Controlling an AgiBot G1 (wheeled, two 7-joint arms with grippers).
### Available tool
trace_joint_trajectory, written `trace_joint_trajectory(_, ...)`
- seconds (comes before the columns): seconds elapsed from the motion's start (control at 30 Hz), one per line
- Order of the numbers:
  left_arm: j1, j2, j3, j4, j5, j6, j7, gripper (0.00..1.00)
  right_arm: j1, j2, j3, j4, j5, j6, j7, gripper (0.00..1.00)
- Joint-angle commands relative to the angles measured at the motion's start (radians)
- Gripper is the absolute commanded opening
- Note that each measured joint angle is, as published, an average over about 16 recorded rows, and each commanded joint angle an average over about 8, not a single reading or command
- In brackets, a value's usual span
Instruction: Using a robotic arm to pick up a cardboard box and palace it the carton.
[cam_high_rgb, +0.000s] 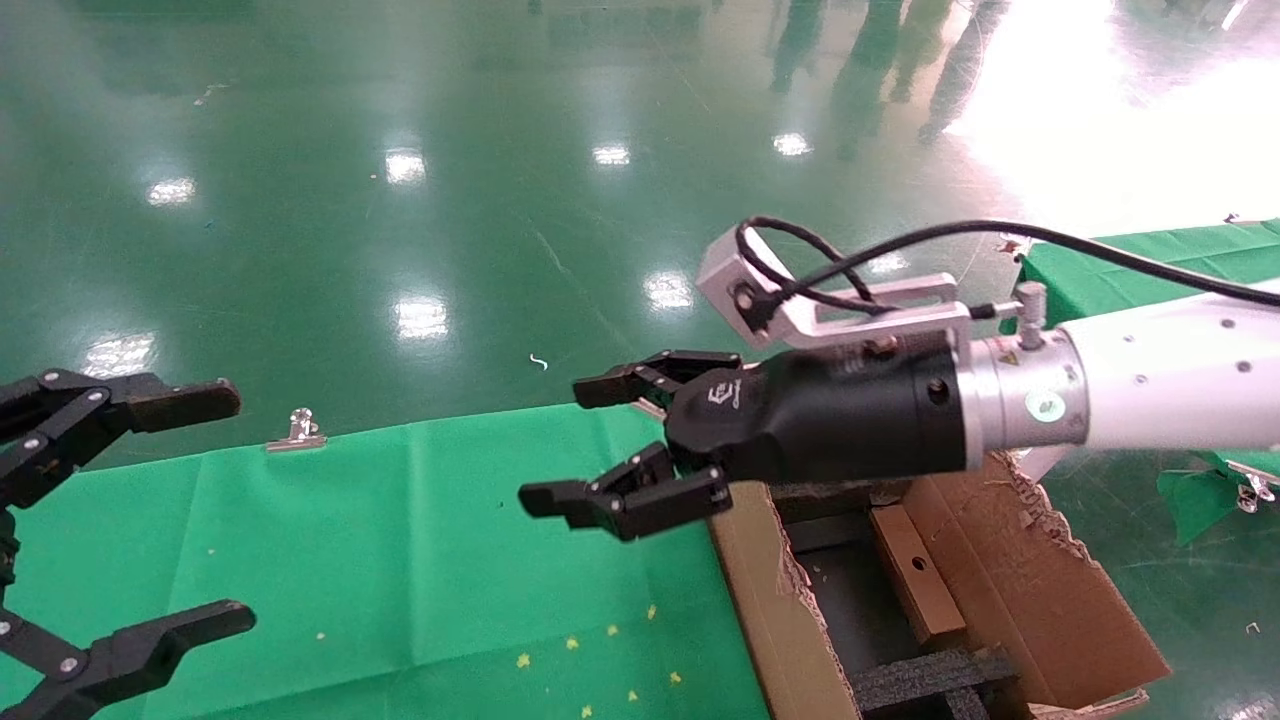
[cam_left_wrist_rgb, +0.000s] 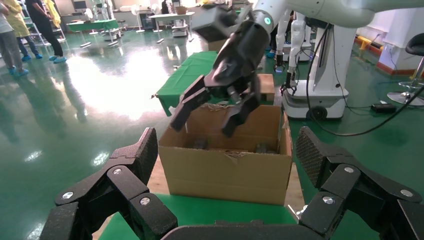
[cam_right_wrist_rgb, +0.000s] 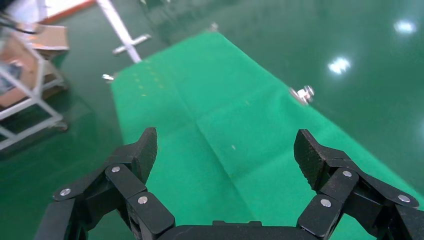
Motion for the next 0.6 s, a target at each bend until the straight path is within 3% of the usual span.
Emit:
trace_joint_trajectory(0.03,0.000,0.000,0.000,0.000,0.000,0.000,0.000,1.00,-0.039,-0.005,0.057,-0.003,0.022,-0.032,-0.055,1.00)
trace_joint_trajectory(0.4,0.000,0.000,0.000,0.000,0.000,0.000,0.000,1.00,-0.254,-0.033,0.366,-0.019,0.145,-0.208,-0.358,1.00)
trace_joint_trajectory(0.6,0.000,0.000,0.000,0.000,0.000,0.000,0.000,1.00,-0.322,-0.041,0.465,-0.024,0.183,-0.263,-0.449,1.00)
